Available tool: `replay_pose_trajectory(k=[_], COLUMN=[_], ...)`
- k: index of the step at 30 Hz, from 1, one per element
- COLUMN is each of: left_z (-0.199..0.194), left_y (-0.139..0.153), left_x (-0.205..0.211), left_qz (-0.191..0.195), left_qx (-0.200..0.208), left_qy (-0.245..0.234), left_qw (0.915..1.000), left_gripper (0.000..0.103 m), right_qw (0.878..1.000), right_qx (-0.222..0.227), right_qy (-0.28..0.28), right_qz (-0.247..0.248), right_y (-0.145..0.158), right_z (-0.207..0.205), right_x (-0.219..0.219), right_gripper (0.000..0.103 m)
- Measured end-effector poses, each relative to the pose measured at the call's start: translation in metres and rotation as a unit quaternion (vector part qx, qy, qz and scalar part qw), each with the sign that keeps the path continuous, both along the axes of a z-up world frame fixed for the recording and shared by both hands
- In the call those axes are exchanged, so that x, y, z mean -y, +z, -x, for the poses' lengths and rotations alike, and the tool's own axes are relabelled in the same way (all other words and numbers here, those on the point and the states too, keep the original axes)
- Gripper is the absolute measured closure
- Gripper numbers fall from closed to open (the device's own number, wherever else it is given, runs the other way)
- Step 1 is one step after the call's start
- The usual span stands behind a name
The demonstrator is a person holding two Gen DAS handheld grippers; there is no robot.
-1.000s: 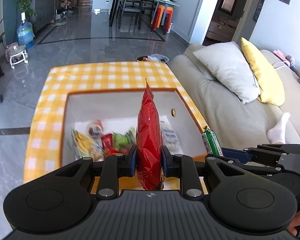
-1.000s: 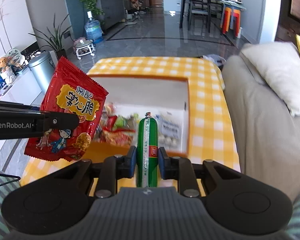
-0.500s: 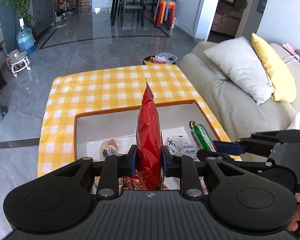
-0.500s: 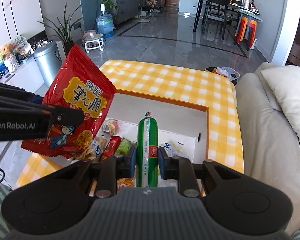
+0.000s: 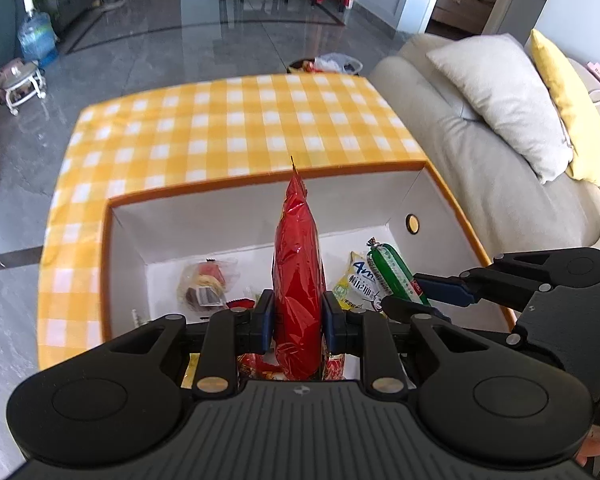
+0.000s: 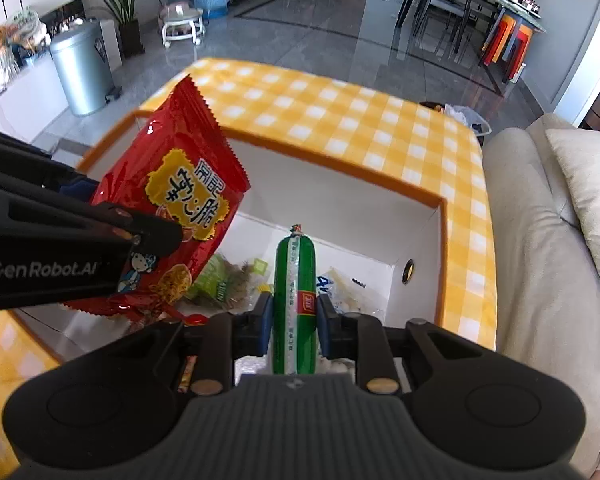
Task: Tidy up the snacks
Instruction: 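Lift the Mimi bag and sausage stick and carry both over the orange box, then open both tools to drop the Mimi bag and sausage stick into the box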
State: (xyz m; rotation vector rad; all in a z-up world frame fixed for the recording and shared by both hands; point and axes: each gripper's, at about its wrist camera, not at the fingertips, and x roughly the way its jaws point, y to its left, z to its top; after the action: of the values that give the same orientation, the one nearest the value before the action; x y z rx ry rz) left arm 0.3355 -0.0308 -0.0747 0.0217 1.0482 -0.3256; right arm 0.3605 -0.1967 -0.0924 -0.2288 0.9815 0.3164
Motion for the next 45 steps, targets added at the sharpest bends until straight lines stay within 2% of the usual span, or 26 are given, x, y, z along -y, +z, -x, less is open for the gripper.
replay_pose_trajectory(k=[8,13,16,23,28,32,35,38,40,45], left_z=[-0.020,-0.026,-0.027,-0.026,-0.021,-0.012,-0.002,0.011,0.021,0.051], left_y=[-0.025,-0.039,-0.045,-0.044,-0.035,-0.022,-0.006,0.014,0.027,0.054], left_x=[0.002,0.001,-0.001,-0.005,-0.008,-0.009,-0.010,-0.011,-0.012,-0.013], left_qz=[-0.007,-0.030,-0.030,-0.041,-0.057,-0.078,-0.097,-0.113,-0.118,-0.140], left_qx=[-0.028,-0.034,-0.041,-0.038,-0.025,0.001,0.037,0.077,0.106,0.182], left_qy=[0.011,0.025,0.029,0.039,0.042,0.036,0.030,0.027,0.025,0.019], left_qw=[0.9995,0.9987,0.9983,0.9976,0.9972,0.9963,0.9941,0.9903,0.9869,0.9731], left_gripper=[0.077,0.077,0.077,0.076,0.074,0.070,0.066,0.060,0.057,0.050], right_qw=[0.999,0.998,0.997,0.996,0.995,0.996,0.997,0.998,0.998,0.999], right_qx=[-0.014,-0.023,-0.030,-0.038,-0.024,-0.016,-0.008,0.006,0.018,0.043], right_qy=[0.013,0.020,0.024,0.034,0.041,0.038,0.033,0.026,0.020,0.007], right_qz=[0.034,0.054,0.064,0.080,0.086,0.084,0.074,0.064,0.054,0.025], right_y=[-0.026,-0.040,-0.048,-0.054,-0.045,-0.033,-0.020,-0.004,0.009,0.040], right_z=[-0.015,-0.022,-0.026,-0.023,-0.019,-0.015,-0.011,-0.005,0.002,0.026], right_x=[-0.008,-0.013,-0.016,-0.021,-0.025,-0.025,-0.022,-0.020,-0.018,-0.015], right_gripper=[0.084,0.084,0.084,0.083,0.081,0.070,0.063,0.050,0.041,0.034])
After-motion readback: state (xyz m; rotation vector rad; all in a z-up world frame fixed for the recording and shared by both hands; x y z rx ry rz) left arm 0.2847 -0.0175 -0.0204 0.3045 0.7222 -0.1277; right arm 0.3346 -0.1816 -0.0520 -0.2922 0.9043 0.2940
